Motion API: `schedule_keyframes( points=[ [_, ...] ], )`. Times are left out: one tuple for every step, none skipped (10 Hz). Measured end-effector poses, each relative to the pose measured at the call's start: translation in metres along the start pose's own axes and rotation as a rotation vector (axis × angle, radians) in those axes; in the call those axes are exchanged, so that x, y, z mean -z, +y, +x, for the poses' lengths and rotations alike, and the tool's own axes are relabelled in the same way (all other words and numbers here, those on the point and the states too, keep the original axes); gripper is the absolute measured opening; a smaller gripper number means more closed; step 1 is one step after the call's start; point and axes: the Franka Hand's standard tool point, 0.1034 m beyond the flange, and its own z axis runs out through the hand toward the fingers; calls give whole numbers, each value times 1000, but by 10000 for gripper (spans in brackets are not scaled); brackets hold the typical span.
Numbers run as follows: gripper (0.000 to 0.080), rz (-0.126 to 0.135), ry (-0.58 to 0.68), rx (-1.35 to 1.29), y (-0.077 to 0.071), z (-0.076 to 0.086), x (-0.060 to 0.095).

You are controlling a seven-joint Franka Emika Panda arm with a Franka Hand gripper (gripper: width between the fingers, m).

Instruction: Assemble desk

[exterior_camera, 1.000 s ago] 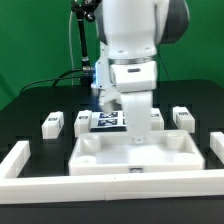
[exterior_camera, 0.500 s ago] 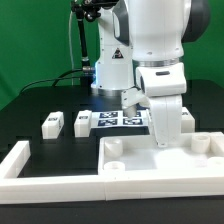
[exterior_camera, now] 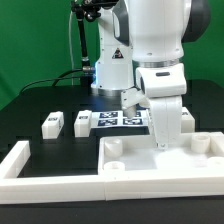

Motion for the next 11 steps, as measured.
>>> schedule_keyframes(
  points=[
    [385, 0, 0, -1, 0, 0, 0],
    [385, 1, 0, -1, 0, -1, 0],
    [558, 1, 0, -1, 0, -1, 0],
    [558, 1, 0, -2, 0, -1, -1],
    [630, 1, 0, -2, 0, -1, -1],
    [644, 1, 0, -2, 0, -1, -1],
    [644, 2, 0, -3, 0, -1, -1],
    [649, 2, 0, -3, 0, -2, -1],
    [649, 2, 0, -3, -1, -2, -1],
    [649, 2, 0, -3, -1, -2, -1],
    [649, 0, 0, -17, 0, -1, 0]
  ],
)
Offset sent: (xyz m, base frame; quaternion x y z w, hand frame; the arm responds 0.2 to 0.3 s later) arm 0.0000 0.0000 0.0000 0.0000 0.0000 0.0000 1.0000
